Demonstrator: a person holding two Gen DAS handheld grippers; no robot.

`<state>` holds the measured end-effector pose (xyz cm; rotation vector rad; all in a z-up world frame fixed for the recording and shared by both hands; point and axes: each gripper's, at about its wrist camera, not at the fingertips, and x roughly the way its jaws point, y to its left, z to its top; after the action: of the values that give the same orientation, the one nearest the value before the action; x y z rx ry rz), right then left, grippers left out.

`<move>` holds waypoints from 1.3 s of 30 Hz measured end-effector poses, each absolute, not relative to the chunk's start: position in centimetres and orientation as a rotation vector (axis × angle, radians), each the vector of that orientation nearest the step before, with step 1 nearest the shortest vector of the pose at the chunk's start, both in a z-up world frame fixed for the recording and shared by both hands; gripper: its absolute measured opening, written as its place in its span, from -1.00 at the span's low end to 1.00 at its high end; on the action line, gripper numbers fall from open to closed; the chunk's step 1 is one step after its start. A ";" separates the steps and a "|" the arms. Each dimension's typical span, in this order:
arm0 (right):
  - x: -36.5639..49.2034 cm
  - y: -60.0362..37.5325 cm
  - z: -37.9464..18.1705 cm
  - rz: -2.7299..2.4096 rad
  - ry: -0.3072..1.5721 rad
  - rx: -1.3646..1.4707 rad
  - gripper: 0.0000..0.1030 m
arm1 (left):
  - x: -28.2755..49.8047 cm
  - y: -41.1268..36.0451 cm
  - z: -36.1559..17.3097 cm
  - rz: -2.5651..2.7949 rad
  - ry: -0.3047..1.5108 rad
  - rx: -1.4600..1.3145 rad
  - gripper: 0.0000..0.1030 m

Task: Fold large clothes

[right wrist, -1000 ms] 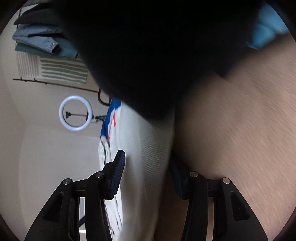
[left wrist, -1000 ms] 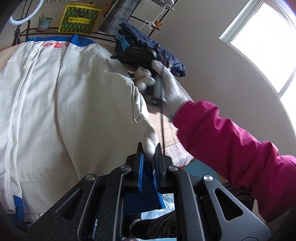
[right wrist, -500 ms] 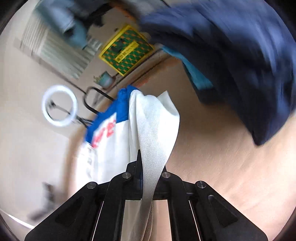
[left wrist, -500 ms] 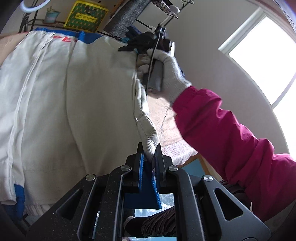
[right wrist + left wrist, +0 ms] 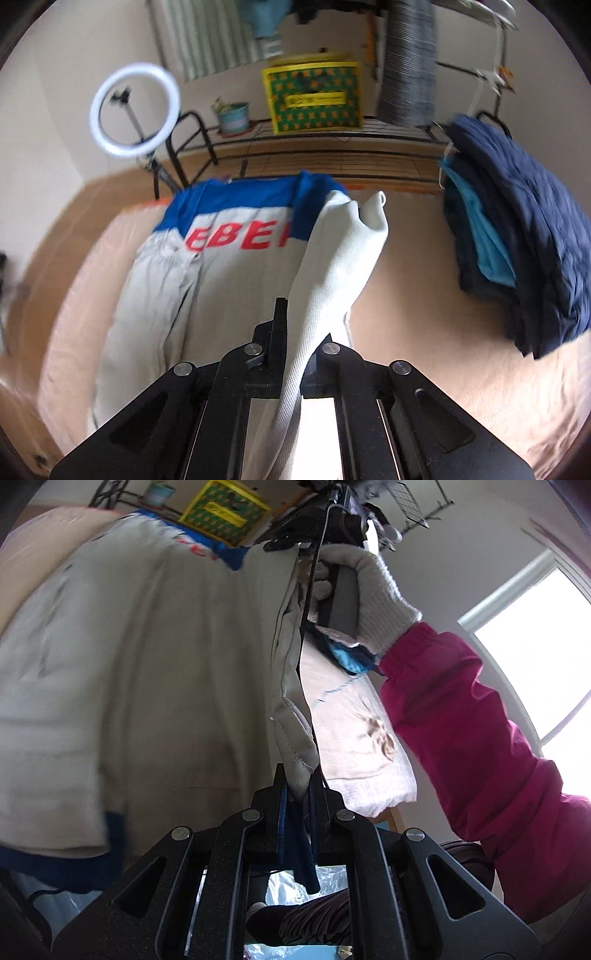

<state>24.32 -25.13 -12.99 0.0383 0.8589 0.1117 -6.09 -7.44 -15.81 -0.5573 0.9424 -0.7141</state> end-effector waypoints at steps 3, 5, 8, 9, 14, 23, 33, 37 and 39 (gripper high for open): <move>24.8 -21.5 -13.9 0.131 0.874 -0.069 -0.95 | -6.4 -5.8 -16.7 -0.669 0.963 -0.577 -0.86; 25.4 -19.1 -14.7 0.142 0.893 -0.110 -0.95 | -6.5 -5.0 -17.2 -0.645 0.970 -0.586 -0.86; 26.5 -15.8 -16.7 0.161 0.931 -0.152 -0.95 | -6.9 -3.5 -17.7 -0.604 0.976 -0.601 -0.86; 26.6 -15.0 -17.2 0.163 0.940 -0.167 -0.95 | -7.0 -2.9 -17.9 -0.591 0.977 -0.606 -0.86; 26.9 -10.8 -20.4 0.163 0.979 -0.259 -0.95 | -6.9 -1.7 -19.4 -0.546 1.009 -0.624 -0.86; 26.0 -12.5 -19.6 0.363 1.043 -0.091 -0.74 | -7.1 -1.8 -19.3 -0.549 1.003 -0.612 -0.86; 13.3 -22.4 -12.0 0.418 0.960 0.005 -0.74 | -6.6 -1.0 -19.3 -0.549 0.988 -0.634 -0.85; 7.3 -22.7 -14.5 0.446 1.025 -0.016 -0.74 | -6.9 -0.9 -19.1 -0.538 1.006 -0.604 -0.81; 5.5 -22.4 -16.2 0.468 1.045 -0.017 -0.74 | -7.5 -0.5 -18.4 -0.546 1.001 -0.566 -0.80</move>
<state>5.53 -22.45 -16.16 -0.0168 1.0450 0.4685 -7.52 -0.55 -18.45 -0.5657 1.0012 -0.5459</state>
